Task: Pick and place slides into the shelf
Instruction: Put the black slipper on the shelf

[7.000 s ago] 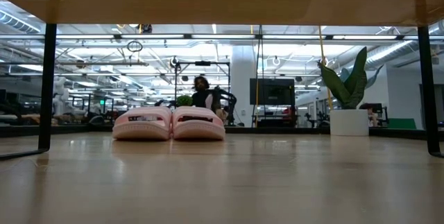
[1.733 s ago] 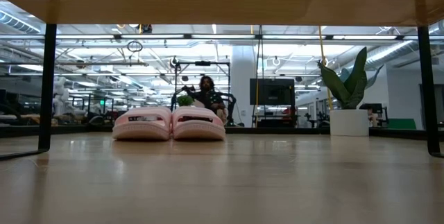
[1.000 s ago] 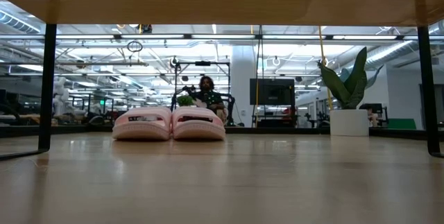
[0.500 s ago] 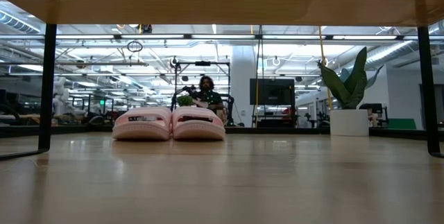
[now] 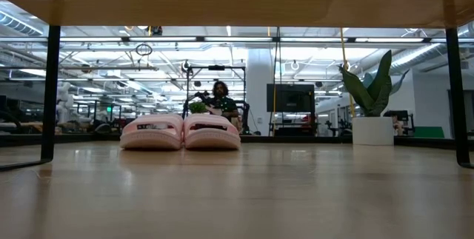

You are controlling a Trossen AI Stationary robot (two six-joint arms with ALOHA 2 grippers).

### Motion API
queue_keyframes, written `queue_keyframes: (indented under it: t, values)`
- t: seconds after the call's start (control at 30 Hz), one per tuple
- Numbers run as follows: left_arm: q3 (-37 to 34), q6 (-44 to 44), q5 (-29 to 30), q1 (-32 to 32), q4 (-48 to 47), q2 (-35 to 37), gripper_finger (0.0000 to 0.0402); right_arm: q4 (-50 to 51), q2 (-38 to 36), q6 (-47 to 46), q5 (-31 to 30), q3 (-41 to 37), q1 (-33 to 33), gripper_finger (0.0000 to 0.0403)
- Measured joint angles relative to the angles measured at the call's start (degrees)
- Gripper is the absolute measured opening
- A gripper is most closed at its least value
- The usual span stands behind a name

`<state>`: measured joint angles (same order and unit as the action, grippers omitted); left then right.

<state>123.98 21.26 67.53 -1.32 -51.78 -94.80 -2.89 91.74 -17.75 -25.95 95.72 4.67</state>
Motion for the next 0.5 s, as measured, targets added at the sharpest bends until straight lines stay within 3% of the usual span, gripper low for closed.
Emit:
queue_keyframes:
  t: [0.13, 0.23, 0.27, 0.37, 0.5]
  values:
    - [0.0, -2.0, -0.1, -0.2, -1.3, 0.3, 0.0, -0.4, 0.0, -0.8, 0.0, 0.0, -0.1, 0.0139]
    - [-0.6, -1.9, 4.2, 0.7, -2.0, 0.0, 0.0, -8.0, 0.3, 0.6, 10.5, -0.1, -0.2, 0.0151]
    - [-1.1, -1.9, 3.2, 1.0, -1.4, -0.3, 0.0, -9.7, 0.7, 2.6, 12.0, -0.1, -0.4, 0.0156]
    - [-2.6, -1.6, 3.9, 1.7, -1.6, -0.7, 0.0, -9.0, 0.5, 4.1, 11.4, 0.1, -1.8, 0.0169]
    - [-4.2, -1.9, 0.1, 1.9, -1.5, -1.1, 0.0, -7.3, 0.7, 3.7, 9.1, 0.1, -2.4, 0.0182]
